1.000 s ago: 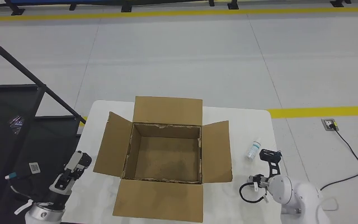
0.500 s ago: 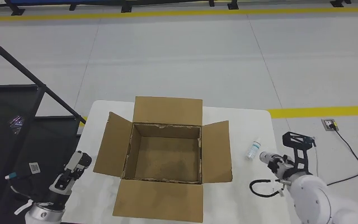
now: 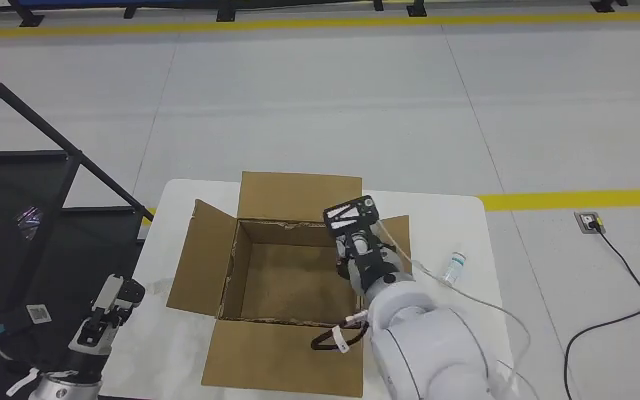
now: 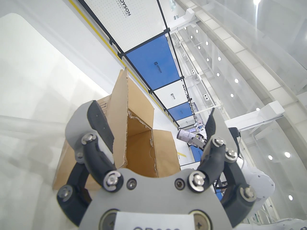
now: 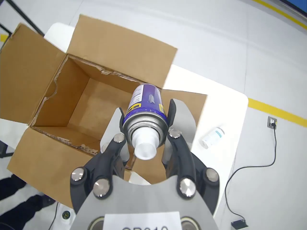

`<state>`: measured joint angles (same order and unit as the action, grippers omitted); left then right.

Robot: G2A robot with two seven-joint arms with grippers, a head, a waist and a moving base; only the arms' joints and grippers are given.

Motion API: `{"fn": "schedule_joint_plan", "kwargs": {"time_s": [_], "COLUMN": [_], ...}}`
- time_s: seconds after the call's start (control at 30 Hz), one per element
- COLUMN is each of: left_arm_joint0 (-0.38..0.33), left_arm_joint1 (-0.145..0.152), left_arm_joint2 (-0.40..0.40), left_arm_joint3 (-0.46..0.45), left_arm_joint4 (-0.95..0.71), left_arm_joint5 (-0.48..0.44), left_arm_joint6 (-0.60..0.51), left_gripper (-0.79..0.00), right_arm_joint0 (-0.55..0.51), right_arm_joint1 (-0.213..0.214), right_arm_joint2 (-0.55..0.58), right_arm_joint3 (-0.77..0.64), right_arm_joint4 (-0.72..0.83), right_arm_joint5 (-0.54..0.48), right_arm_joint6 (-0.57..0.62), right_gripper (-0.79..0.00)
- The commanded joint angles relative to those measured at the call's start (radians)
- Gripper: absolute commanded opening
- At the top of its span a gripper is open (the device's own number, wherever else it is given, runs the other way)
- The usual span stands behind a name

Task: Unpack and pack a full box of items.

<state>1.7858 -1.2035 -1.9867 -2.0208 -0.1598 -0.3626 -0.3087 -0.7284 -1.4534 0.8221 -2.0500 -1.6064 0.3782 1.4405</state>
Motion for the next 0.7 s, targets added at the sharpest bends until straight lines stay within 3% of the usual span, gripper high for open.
{"fn": "schedule_joint_plan", "kwargs": {"time_s": [0.0, 0.3, 0.6, 0.63, 0.67], "left_arm_joint0": [0.011, 0.019, 0.019, 0.019, 0.019], "left_arm_joint1": [-0.001, -0.002, -0.002, -0.002, -0.002], "left_arm_joint2": [-0.009, -0.016, -0.016, -0.016, -0.016], "left_arm_joint3": [0.000, 0.000, 0.000, 0.000, 0.000], "left_arm_joint4": [-0.008, -0.014, -0.014, -0.014, -0.014], "left_arm_joint5": [-0.006, -0.008, -0.008, -0.008, -0.008], "left_arm_joint6": [0.007, 0.010, 0.010, 0.010, 0.010], "left_gripper": [0.000, 0.000, 0.000, 0.000, 0.000], "right_arm_joint0": [0.076, 0.277, 0.350, 0.357, 0.363], "right_arm_joint1": [-0.030, -0.190, -0.336, -0.349, -0.361], "right_arm_joint2": [-0.081, -0.295, -0.388, -0.390, -0.389], "right_arm_joint3": [0.124, 0.648, 1.055, 1.089, 1.123], "right_arm_joint4": [0.020, 0.182, 0.315, 0.329, 0.344], "right_arm_joint5": [0.013, 0.056, 0.076, 0.073, 0.069], "right_arm_joint6": [-0.012, -0.055, -0.166, -0.177, -0.187], "right_gripper": [-0.785, -0.785, -0.785, -0.767, -0.643]}}
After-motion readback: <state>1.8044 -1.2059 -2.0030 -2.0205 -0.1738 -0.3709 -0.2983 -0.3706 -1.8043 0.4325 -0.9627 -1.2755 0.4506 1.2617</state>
